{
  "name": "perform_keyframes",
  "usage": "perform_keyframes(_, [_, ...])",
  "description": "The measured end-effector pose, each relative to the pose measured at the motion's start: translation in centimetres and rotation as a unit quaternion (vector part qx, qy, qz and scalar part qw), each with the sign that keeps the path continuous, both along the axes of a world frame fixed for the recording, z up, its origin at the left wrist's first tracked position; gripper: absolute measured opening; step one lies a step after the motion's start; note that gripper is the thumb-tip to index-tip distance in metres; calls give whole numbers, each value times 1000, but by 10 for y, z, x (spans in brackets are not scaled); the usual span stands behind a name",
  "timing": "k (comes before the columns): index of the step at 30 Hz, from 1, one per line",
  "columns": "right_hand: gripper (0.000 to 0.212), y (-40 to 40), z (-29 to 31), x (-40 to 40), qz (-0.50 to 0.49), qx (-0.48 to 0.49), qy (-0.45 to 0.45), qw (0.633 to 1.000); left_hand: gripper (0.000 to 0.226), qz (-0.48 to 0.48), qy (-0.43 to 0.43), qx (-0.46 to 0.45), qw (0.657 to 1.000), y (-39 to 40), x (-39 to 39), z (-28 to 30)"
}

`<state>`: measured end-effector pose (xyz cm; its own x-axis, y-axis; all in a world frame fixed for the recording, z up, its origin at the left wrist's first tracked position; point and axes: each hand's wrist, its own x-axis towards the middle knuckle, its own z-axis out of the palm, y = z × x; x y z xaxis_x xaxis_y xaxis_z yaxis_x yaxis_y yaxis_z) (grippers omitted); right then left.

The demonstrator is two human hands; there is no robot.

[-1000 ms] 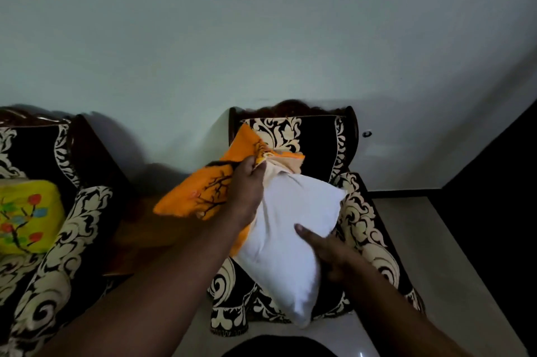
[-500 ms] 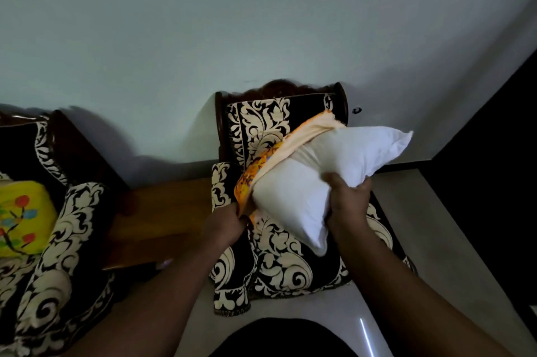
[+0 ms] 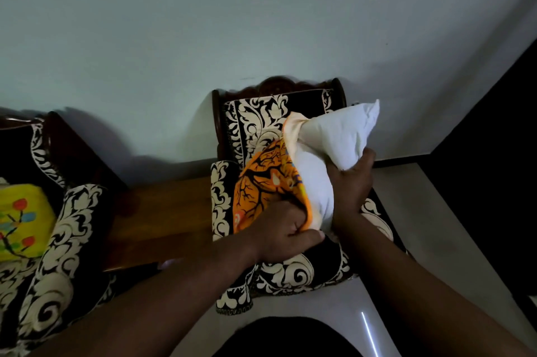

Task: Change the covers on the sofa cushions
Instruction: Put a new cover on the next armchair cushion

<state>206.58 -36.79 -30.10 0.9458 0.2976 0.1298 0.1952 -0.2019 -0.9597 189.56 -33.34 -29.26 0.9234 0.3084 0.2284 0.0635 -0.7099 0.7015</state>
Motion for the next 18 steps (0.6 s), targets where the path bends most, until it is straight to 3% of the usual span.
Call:
perform_keyframes(2, [53,2,-5,-1,28,-16,-9,999,50,9,5,34,999,-3,3,10])
perform_keyframes(4, [52,2,-6,0,65,-9,-22,998,56,50,80,85,992,7,0,18])
perform_keyframes(6, [51,2,-5,-3,112,22,-37,993,65,130,155,12,979,25,-13,27])
perform_keyframes(10, [44,3,-6,-15,166,55,-77,982,49,368,42,-148,917,73,-20,18])
perform_keyframes(12, [48,1,-3,-12,187,64,-71,978,72,376,28,-273,885,92,-6,10])
perform_keyframes(13, [52,-3,-3,-9,201,64,-73,975,72,378,33,-304,874,98,1,6])
perform_keyframes(16, [54,-12,0,-10,236,24,-114,965,46,418,29,-256,871,102,20,4])
perform_keyframes(18, [49,-12,1,-16,248,-78,-174,950,34,403,-2,-228,886,93,26,6])
